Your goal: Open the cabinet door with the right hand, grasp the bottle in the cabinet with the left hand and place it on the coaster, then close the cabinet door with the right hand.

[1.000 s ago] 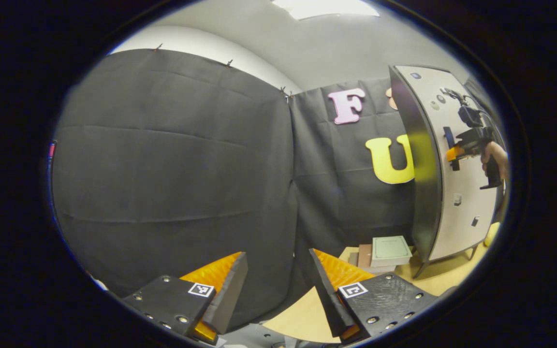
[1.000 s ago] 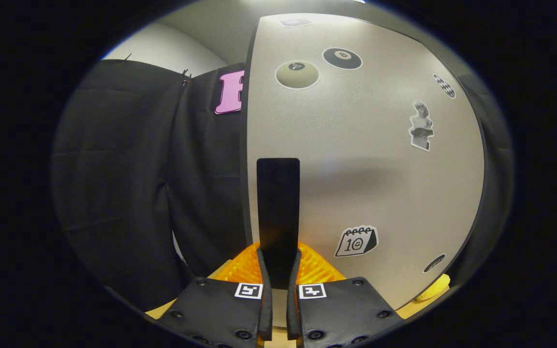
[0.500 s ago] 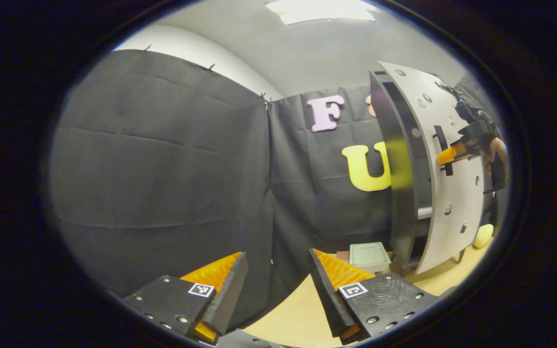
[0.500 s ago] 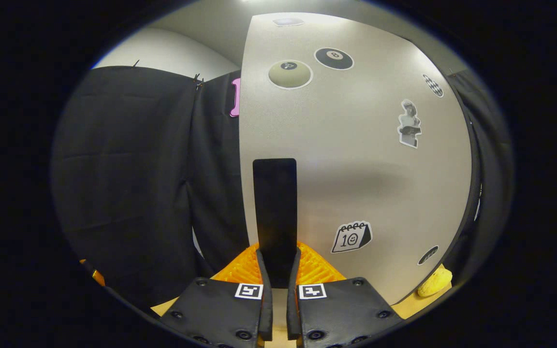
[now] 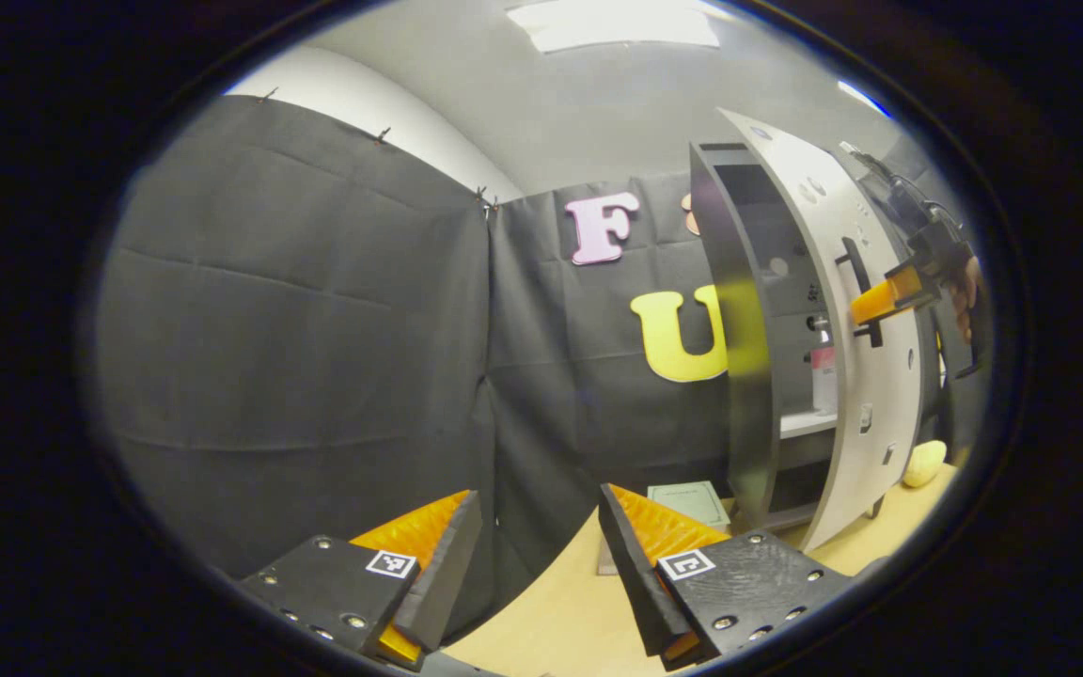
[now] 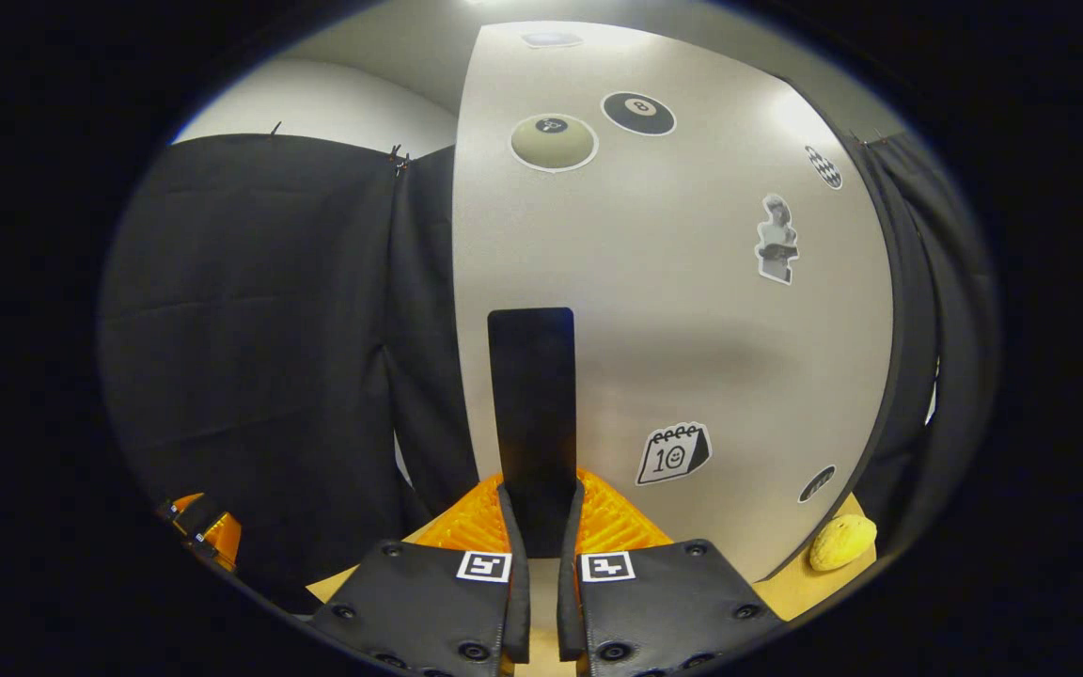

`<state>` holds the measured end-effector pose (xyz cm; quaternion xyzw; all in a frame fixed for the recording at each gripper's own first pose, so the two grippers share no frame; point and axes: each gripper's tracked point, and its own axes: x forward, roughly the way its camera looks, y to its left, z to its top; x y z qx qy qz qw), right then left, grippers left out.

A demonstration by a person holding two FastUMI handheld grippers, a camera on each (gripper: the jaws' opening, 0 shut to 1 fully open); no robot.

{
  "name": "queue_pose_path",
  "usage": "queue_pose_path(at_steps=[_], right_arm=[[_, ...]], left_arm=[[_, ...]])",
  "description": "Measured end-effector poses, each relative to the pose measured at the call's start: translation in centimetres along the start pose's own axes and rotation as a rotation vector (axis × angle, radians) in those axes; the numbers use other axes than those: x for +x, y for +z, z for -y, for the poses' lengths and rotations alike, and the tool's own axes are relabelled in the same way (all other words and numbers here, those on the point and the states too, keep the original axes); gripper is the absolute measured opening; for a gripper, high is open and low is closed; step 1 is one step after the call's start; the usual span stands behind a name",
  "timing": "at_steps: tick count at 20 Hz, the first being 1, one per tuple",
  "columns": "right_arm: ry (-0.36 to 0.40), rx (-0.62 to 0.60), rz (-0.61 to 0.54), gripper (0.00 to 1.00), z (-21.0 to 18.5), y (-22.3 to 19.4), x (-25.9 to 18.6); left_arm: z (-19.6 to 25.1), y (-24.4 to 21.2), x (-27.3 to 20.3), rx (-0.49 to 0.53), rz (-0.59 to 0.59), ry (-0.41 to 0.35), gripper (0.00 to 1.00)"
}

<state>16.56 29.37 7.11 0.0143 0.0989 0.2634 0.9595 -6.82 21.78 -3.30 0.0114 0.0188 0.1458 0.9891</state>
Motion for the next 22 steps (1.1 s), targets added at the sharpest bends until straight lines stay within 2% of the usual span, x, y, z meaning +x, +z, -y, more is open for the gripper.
queue_pose_path(at_steps=[5, 7, 9, 10, 12, 15, 17, 18, 19, 22], right_arm=[[0.021, -0.003, -0.005, 0.13, 0.4, -0.1, -0.5], [0.028, -0.007, 0.001, 0.1, 0.6, -0.2, -0.8], [0.043, -0.011, 0.003, 0.1, 0.7, -0.2, -1.1], [0.054, -0.013, 0.005, 0.13, 0.7, -0.2, -1.1], [0.08, -0.013, 0.004, 0.13, 0.9, -0.3, -1.4], [0.117, -0.014, 0.004, 0.13, 1.4, -0.4, -1.9], [0.139, -0.024, 0.005, 0.1, 1.8, -0.4, -2.3], [0.149, -0.028, 0.006, 0.13, 2.0, -0.5, -2.7], [0.158, -0.029, 0.007, 0.13, 2.2, -0.5, -3.2], [0.178, -0.033, 0.009, 0.13, 2.7, -0.7, -4.5]], left_arm=[[3.0, 0.3, 1.3, -0.011, 0.005, -0.08, 0.75], [4.8, 1.0, 1.7, -0.002, 0.02, -0.113, 0.75], [6.9, 1.4, 1.9, -0.003, 0.031, -0.14, 0.75], [8.3, 1.5, 2.0, -0.01, 0.033, -0.157, 0.78], [11.3, 1.4, 2.0, -0.024, 0.027, -0.195, 0.75], [15.9, 1.1, 1.9, -0.032, 0.006, -0.235, 0.78], [18.3, 1.7, 1.2, -0.035, 0.004, -0.264, 0.75], [19.2, 1.8, 0.9, -0.028, 0.003, -0.272, 0.75], [20.1, 2.0, 0.6, -0.024, 0.003, -0.279, 0.78], [22.9, 2.6, -0.3, -0.027, 0.006, -0.303, 0.75]])
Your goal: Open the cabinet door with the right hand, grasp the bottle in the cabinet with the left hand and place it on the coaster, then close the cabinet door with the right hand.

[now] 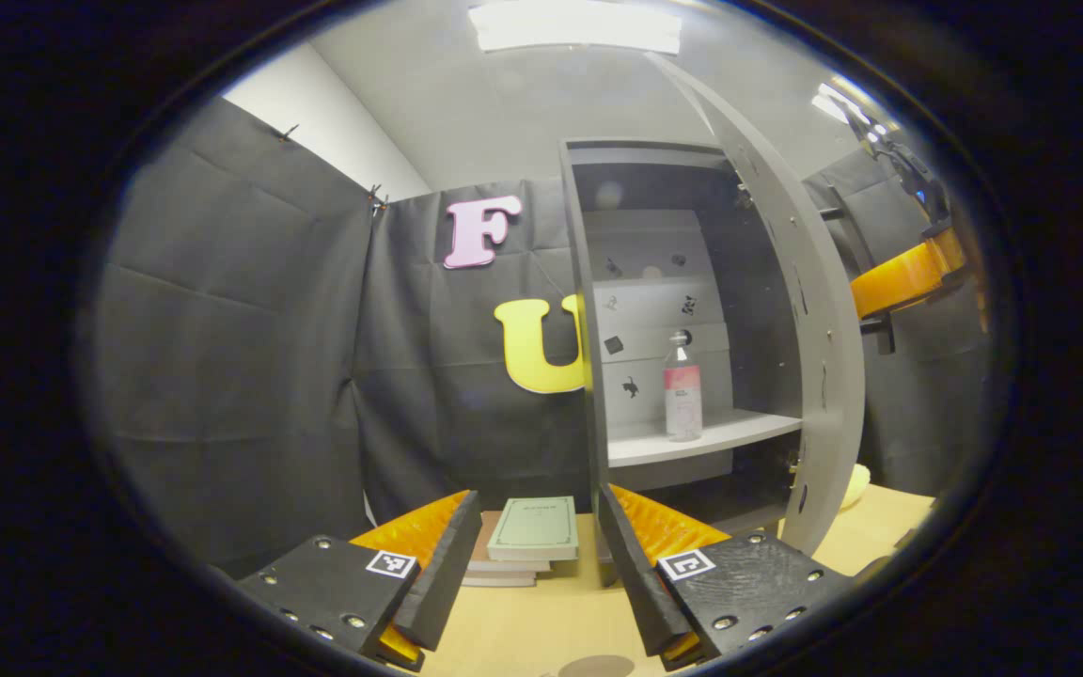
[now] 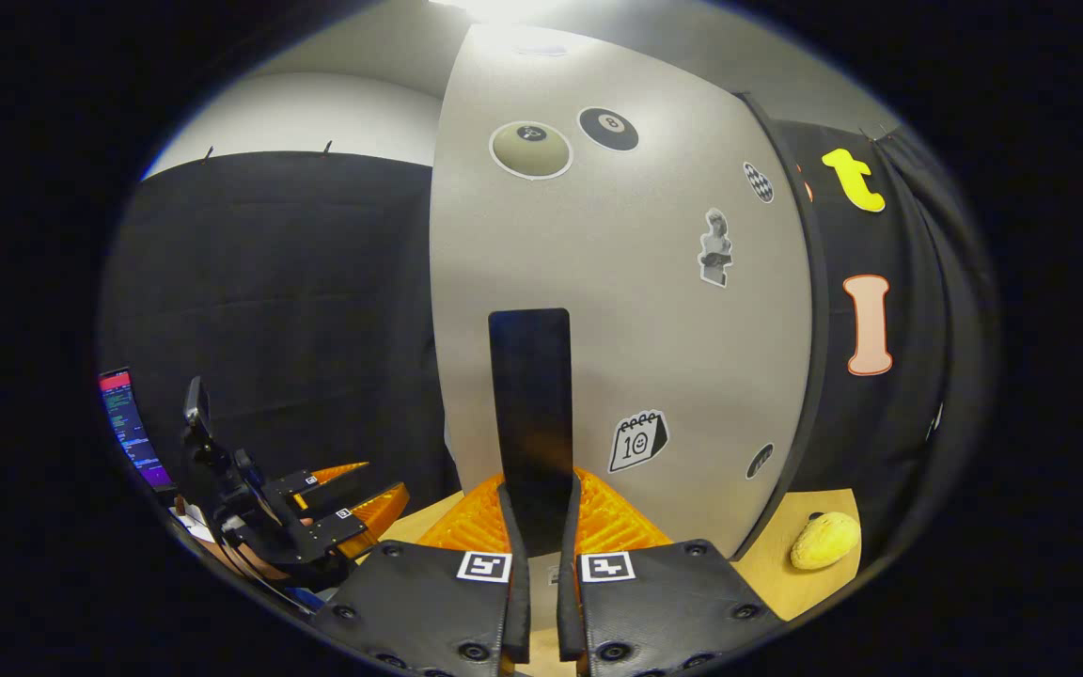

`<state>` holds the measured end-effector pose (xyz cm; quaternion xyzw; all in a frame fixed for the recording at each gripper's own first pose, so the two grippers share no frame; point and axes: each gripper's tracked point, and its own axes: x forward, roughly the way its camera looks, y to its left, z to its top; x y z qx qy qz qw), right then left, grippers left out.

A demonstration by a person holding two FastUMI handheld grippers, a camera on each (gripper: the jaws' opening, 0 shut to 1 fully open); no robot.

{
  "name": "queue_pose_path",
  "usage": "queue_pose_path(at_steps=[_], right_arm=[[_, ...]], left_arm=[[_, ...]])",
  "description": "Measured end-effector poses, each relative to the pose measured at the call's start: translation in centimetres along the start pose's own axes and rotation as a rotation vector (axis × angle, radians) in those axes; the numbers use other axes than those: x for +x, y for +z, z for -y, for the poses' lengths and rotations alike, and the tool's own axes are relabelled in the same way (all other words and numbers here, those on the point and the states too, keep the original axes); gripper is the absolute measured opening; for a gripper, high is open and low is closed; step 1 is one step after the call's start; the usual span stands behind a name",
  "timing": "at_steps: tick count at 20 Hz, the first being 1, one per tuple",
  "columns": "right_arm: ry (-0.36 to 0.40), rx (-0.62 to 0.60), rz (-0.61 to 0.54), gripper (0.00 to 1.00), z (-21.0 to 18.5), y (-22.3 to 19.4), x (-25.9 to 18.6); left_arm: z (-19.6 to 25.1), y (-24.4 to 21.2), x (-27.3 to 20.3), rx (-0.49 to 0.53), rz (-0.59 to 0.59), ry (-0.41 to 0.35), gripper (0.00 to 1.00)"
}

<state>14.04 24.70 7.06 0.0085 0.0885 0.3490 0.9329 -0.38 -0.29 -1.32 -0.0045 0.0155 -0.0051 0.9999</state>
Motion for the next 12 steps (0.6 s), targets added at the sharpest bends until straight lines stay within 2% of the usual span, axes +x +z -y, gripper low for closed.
queue_pose_path(at_steps=[3, 4, 7, 8, 9, 12], right_arm=[[0.003, -0.009, 0.0, 0.13, 0.6, -0.1, -1.1], [0.002, -0.012, 0.0, 0.13, 0.9, -0.2, -1.4], [-0.006, -0.01, 0.006, 0.13, 1.6, -0.2, -2.3], [-0.01, -0.009, 0.008, 0.13, 1.8, -0.2, -2.6], [-0.016, -0.01, 0.01, 0.13, 2.1, -0.2, -3.0], [-0.043, -0.022, 0.016, 0.13, 2.9, -0.3, -3.7]], left_arm=[[3.1, 0.5, 0.2, -0.004, 0.007, -0.028, 0.75], [4.1, 0.7, 0.2, -0.003, 0.009, -0.039, 0.78], [7.1, 1.5, 0.1, 0.007, 0.022, -0.074, 0.75], [7.9, 1.6, 0.0, 0.01, 0.025, -0.084, 0.78], [8.7, 1.8, 0.0, 0.012, 0.028, -0.092, 0.75], [10.1, 1.9, 0.2, 0.013, 0.023, -0.11, 0.78]])
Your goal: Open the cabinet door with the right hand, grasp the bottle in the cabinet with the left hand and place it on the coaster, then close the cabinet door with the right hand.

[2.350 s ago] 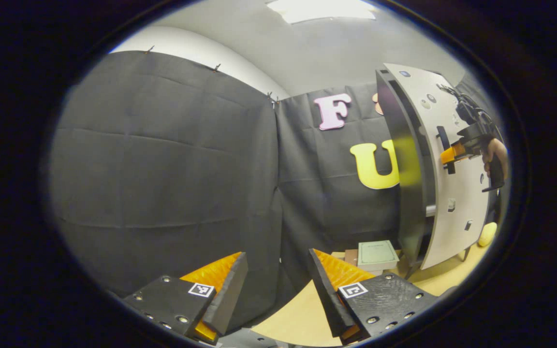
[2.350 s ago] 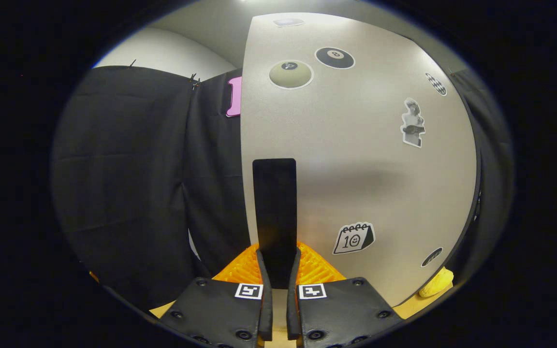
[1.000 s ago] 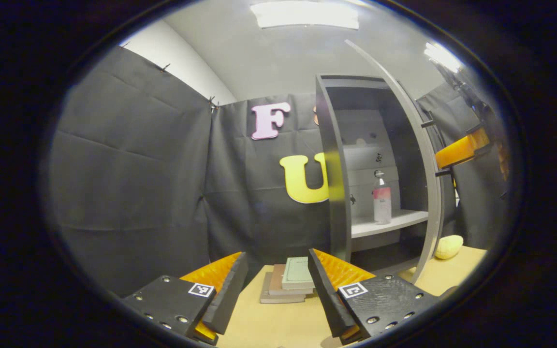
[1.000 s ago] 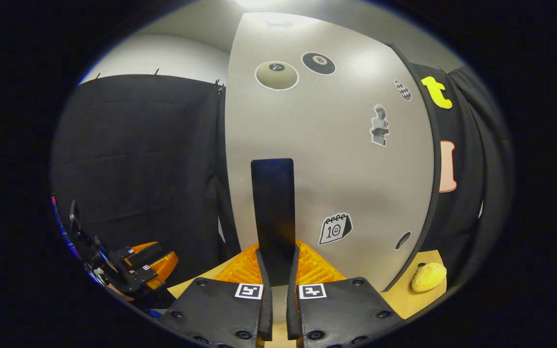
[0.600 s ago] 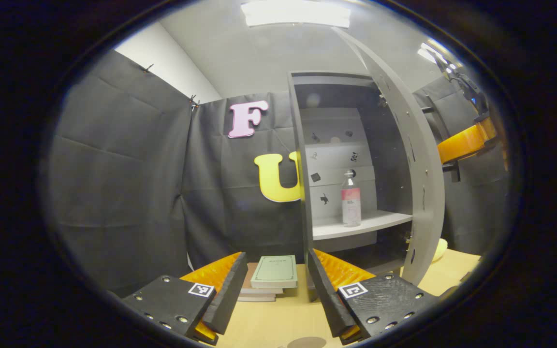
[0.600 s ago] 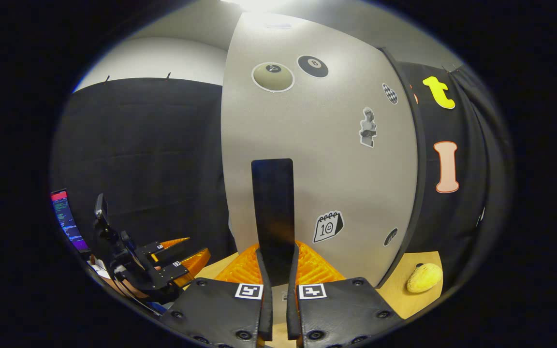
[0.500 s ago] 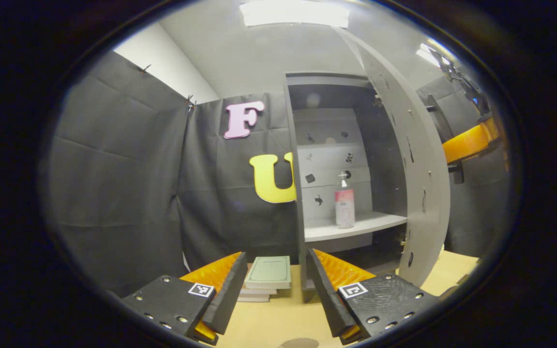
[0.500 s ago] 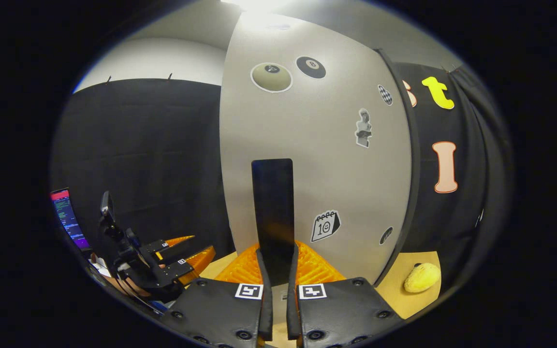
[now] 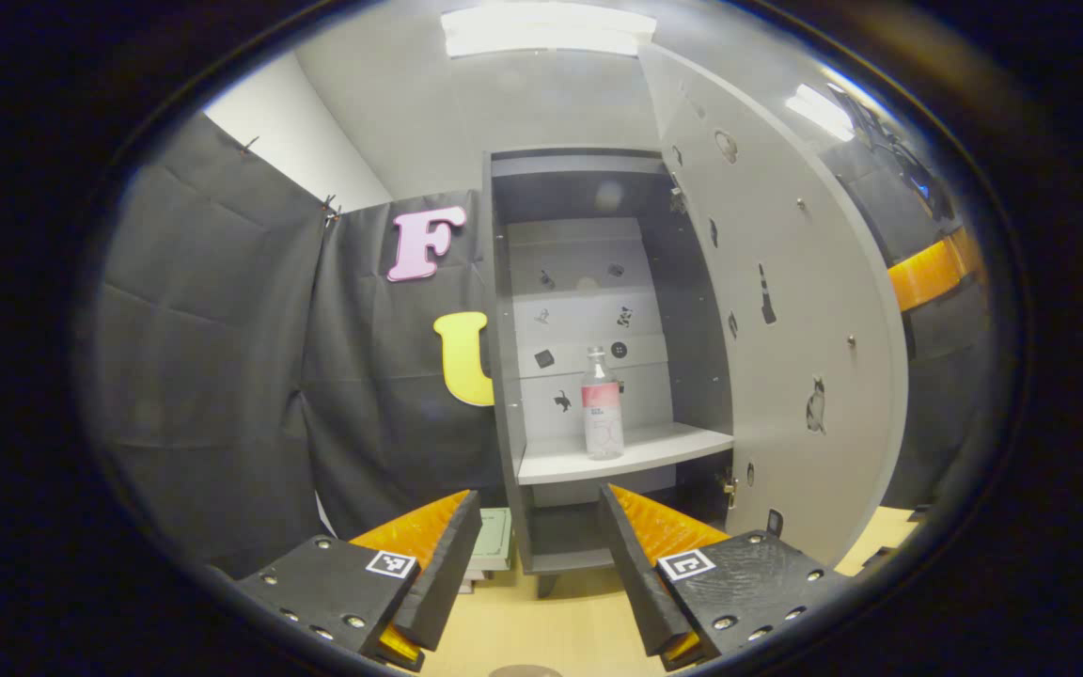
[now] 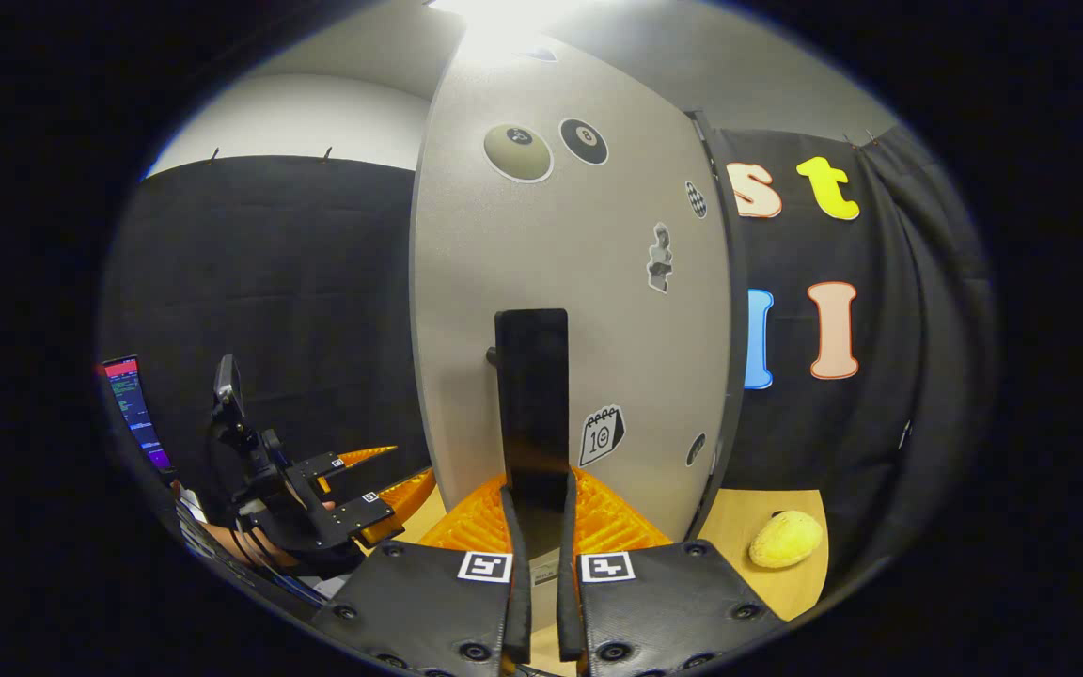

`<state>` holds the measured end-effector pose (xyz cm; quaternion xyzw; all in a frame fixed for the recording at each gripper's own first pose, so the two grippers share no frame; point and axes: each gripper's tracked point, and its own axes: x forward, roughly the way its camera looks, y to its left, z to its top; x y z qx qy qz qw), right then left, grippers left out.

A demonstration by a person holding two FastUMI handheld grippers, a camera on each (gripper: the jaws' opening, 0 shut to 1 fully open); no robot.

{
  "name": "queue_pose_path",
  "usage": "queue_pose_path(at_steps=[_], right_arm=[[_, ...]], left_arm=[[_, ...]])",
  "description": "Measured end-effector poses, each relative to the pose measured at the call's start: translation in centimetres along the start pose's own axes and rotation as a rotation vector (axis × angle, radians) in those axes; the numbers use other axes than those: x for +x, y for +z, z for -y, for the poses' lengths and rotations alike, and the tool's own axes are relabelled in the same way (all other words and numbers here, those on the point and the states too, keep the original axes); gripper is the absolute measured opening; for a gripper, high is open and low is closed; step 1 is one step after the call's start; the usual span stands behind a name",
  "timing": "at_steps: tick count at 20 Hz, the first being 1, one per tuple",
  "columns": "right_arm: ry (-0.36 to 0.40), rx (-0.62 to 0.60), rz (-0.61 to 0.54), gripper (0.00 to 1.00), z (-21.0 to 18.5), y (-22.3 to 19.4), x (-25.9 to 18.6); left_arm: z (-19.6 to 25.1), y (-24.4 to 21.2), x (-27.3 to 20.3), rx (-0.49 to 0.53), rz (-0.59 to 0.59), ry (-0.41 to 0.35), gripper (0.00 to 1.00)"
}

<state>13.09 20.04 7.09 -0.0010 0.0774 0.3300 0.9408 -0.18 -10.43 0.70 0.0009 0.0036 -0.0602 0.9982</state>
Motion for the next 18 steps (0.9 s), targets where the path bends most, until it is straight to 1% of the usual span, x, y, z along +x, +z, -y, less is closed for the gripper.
queue_pose_path(at_steps=[1, 2, 7, 8, 11, 12, 13, 14, 15, 16, 18], right_arm=[[-0.01, -0.002, 0.002, 0.12, 0.3, 0.0, -0.4], [-0.019, -0.006, 0.003, 0.13, 0.7, 0.0, -0.5], [-0.047, -0.011, 0.012, 0.12, 2.0, -0.1, -1.3], [-0.05, -0.008, 0.014, 0.12, 2.3, -0.1, -1.2], [-0.063, -0.005, 0.019, 0.12, 3.2, -0.1, -1.4], [-0.07, -0.004, 0.021, 0.12, 3.4, -0.1, -1.4], [-0.076, -0.001, 0.023, 0.12, 3.7, -0.1, -1.5], [-0.085, 0.001, 0.026, 0.12, 3.9, -0.2, -1.4], [-0.094, 0.004, 0.029, 0.12, 4.1, -0.2, -1.5], [-0.104, 0.011, 0.031, 0.12, 4.4, -0.2, -1.6], [-0.131, 0.018, 0.036, 0.12, 5.2, -0.2, -1.9]], left_arm=[[0.5, 0.1, 0.0, -0.001, 0.0, -0.004, 0.75], [1.0, 0.1, -0.1, 0.0, 0.0, -0.007, 0.78], [3.2, 0.7, -0.4, 0.005, 0.006, -0.021, 0.78], [3.6, 0.9, -0.4, 0.004, 0.006, -0.022, 0.75], [4.7, 0.9, -0.5, 0.001, 0.005, -0.026, 0.75], [5.1, 0.9, -0.5, 0.002, 0.006, -0.027, 0.78], [5.4, 1.0, -0.5, 0.004, 0.006, -0.028, 0.78], [5.6, 0.9, -0.5, 0.004, 0.007, -0.028, 0.75], [5.9, 1.0, -0.5, 0.004, 0.006, -0.027, 0.78], [6.1, 1.0, -0.5, 0.002, 0.005, -0.026, 0.75], [6.5, 0.9, -0.6, -0.002, 0.003, -0.026, 0.75]])
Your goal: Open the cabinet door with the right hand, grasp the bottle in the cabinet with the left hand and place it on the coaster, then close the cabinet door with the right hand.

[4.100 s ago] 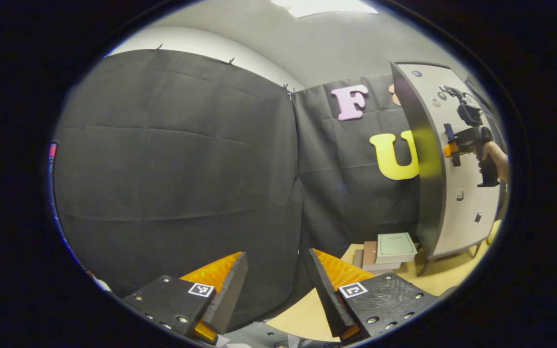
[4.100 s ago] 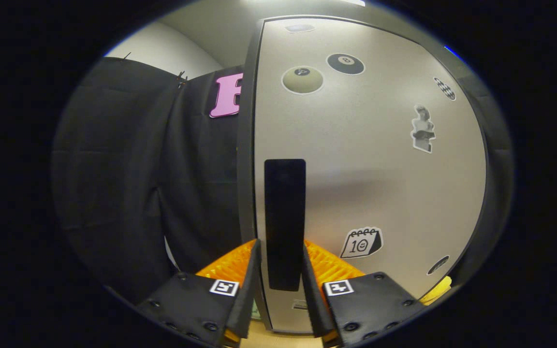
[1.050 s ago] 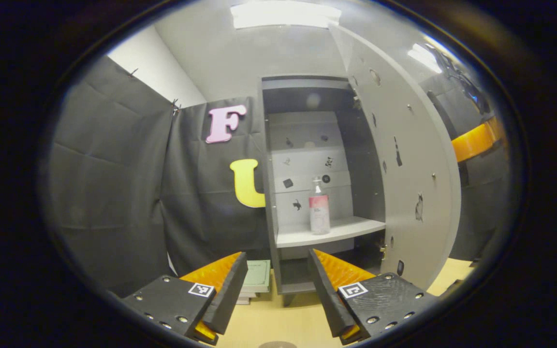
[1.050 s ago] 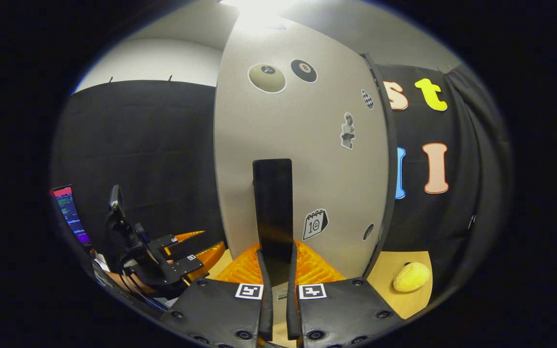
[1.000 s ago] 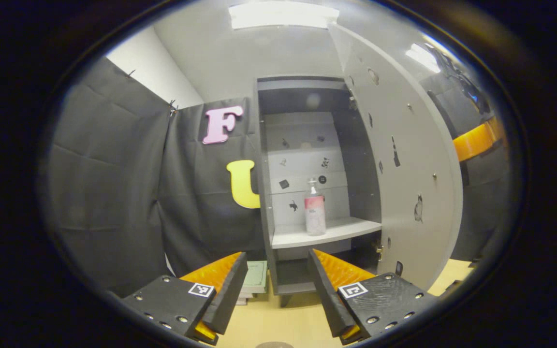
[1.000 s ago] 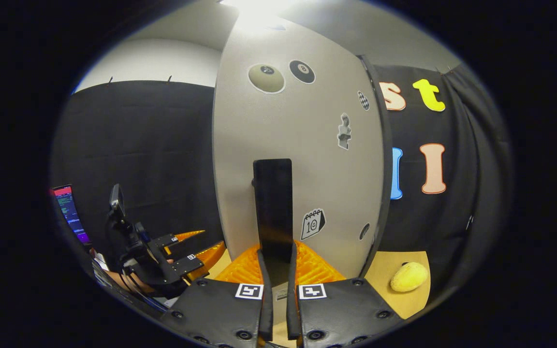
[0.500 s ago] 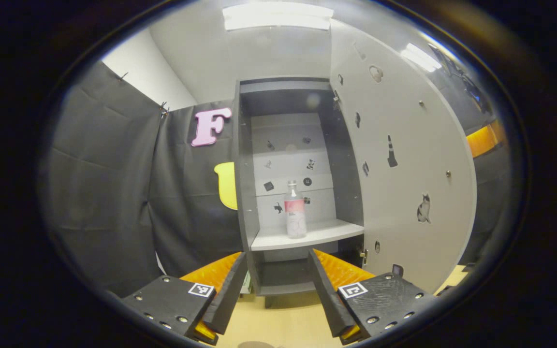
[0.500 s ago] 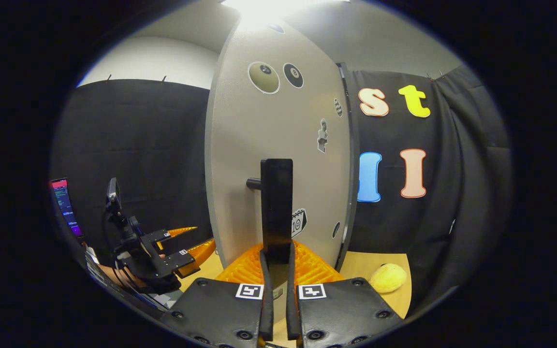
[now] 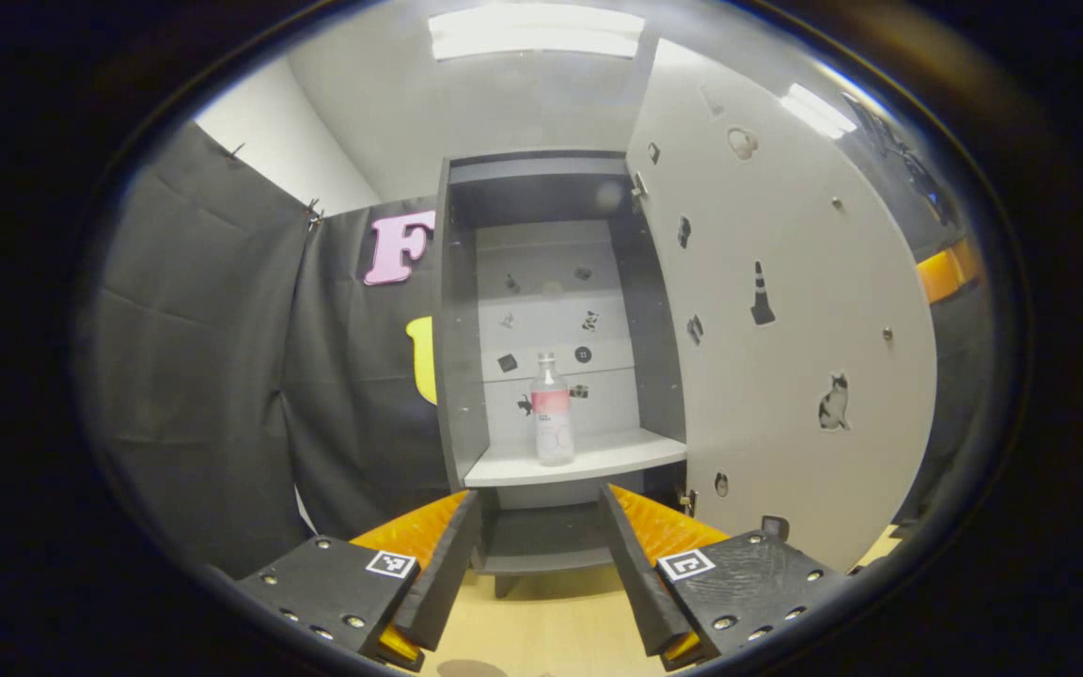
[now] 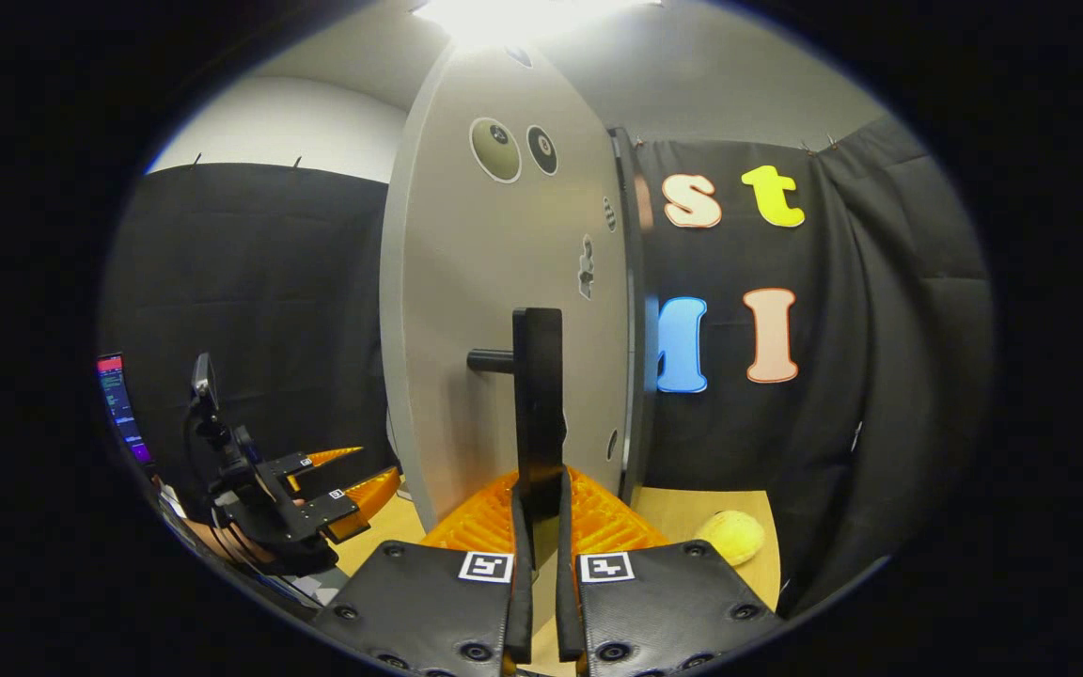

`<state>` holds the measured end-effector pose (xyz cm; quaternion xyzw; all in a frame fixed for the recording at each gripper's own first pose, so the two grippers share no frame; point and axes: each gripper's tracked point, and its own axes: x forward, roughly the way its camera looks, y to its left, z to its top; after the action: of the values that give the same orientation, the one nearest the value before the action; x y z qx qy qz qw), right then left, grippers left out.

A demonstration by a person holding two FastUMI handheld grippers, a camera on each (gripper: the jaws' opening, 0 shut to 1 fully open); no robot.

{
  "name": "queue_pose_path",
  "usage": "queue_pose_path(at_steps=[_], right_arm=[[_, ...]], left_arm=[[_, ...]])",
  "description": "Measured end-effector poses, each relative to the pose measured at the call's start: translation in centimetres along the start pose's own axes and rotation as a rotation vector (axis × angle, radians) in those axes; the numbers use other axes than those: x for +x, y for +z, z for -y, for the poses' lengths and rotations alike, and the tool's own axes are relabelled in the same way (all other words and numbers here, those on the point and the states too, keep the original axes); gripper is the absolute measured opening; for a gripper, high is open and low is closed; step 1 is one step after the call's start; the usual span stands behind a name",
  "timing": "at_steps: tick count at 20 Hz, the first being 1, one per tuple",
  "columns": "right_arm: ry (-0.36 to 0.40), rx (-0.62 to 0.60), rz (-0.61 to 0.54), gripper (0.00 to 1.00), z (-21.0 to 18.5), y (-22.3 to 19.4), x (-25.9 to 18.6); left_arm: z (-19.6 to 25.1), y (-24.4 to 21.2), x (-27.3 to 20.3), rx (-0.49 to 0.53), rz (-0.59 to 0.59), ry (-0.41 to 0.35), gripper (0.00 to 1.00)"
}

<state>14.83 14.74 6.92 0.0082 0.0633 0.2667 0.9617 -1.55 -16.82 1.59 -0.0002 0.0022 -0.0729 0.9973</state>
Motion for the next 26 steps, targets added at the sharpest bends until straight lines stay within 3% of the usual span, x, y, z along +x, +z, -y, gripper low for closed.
queue_pose_path(at_steps=[4, 7, 10, 15, 18, 23, 25, 26], right_arm=[[-0.052, 0.044, 0.019, 0.12, 1.2, 0.0, -0.1], [-0.026, 0.092, 0.032, 0.12, 0.7, 0.2, -0.3], [-0.021, 0.073, 0.021, 0.14, 0.9, -0.1, -1.3], [0.048, 0.07, 0.02, 0.14, 0.9, -0.6, -3.8], [-0.065, 0.009, 0.035, 0.16, 4.9, -0.8, -5.1], [-0.235, 0.055, 0.053, 0.17, 10.4, -1.4, -6.7], [-0.293, 0.072, 0.057, 0.3, 12.1, -1.6, -6.8], [-0.314, 0.077, 0.062, 0.51, 12.6, -1.7, -6.6]], left_arm=[[0.9, 0.0, 0.0, 0.011, 0.003, -0.003, 0.78], [1.8, 0.1, 0.3, 0.015, 0.003, -0.003, 0.75], [2.9, 0.5, 0.5, 0.006, 0.006, 0.0, 0.78], [4.0, 1.6, 1.0, 0.025, 0.02, 0.016, 0.75], [5.0, 2.6, 1.6, 0.02, 0.03, 0.016, 0.78], [5.3, 4.4, 3.0, 0.001, 0.043, 0.0, 0.75], [5.0, 5.2, 3.9, -0.017, 0.042, -0.016, 0.75], [4.8, 5.7, 4.5, -0.025, 0.041, -0.021, 0.75]])
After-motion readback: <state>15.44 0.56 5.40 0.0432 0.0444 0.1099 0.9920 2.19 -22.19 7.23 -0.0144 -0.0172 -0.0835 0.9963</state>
